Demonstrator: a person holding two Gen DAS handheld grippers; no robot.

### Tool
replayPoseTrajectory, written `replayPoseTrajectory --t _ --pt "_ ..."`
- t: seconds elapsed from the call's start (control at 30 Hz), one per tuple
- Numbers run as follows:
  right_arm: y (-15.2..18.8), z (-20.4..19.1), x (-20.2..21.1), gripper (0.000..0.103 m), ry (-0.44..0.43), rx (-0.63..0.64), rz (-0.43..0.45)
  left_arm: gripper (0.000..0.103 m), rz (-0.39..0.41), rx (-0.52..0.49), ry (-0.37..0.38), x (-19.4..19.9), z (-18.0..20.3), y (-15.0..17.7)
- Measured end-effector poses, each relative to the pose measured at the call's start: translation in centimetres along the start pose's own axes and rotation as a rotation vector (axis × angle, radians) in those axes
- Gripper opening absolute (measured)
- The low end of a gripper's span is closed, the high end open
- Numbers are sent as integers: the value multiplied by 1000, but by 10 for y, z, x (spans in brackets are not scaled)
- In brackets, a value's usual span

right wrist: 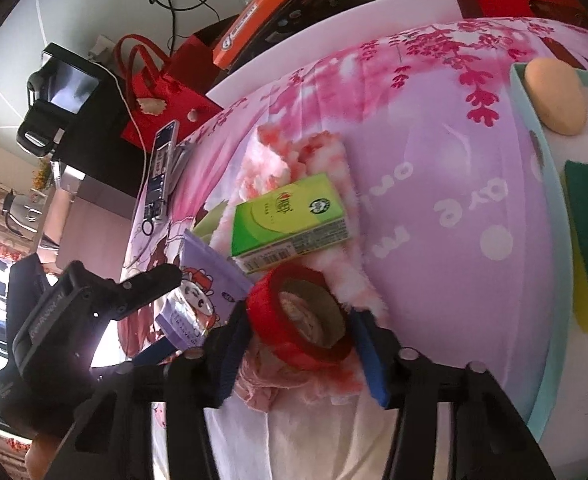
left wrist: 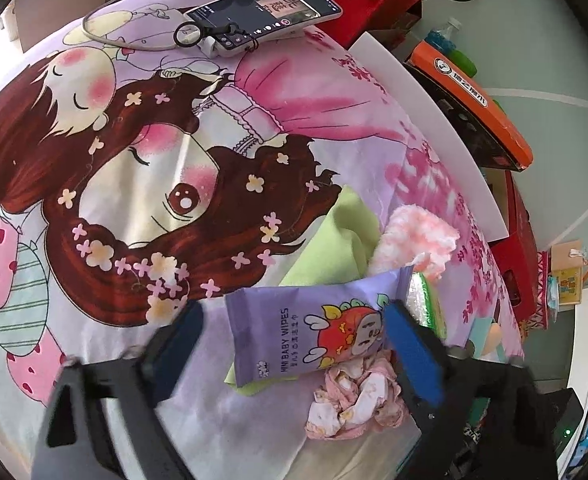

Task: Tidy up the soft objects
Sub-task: 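Grasp the red tape roll with the right tool while the left tool grasps the purple wipes pack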

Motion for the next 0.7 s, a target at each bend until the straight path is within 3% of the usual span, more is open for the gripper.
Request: replayPoseTrajectory --t 0.07,0.2,0.27,0.3,0.47,0.7 --pt "-1 2 2 41 3 -7 7 71 -3 2 8 0 0 0" --pt "-2 3 7 29 23 -7 24 64 3 6 17 3 0 1" --pt "-3 5 8 27 20 -15 25 35 20 3 23 9 0 0" --pt "-3 6 10 25 21 -19 31 31 27 2 25 11 0 0" --pt "-6 6 16 19 30 -16 49 15 54 12 38 20 -3 -4" --pt "-7 5 19 16 27 -20 59 8 104 -11 58 32 2 -8"
Point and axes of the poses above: each gripper's, at about its wrist camera, not at the fingertips, and x roughly against the way its jaws point, z to its right, y to its underside, the point moved 7 cm from there along -x, roughly the way its jaws point, and after that the axes turned 4 degrees about -z, right-handed, at the moved point
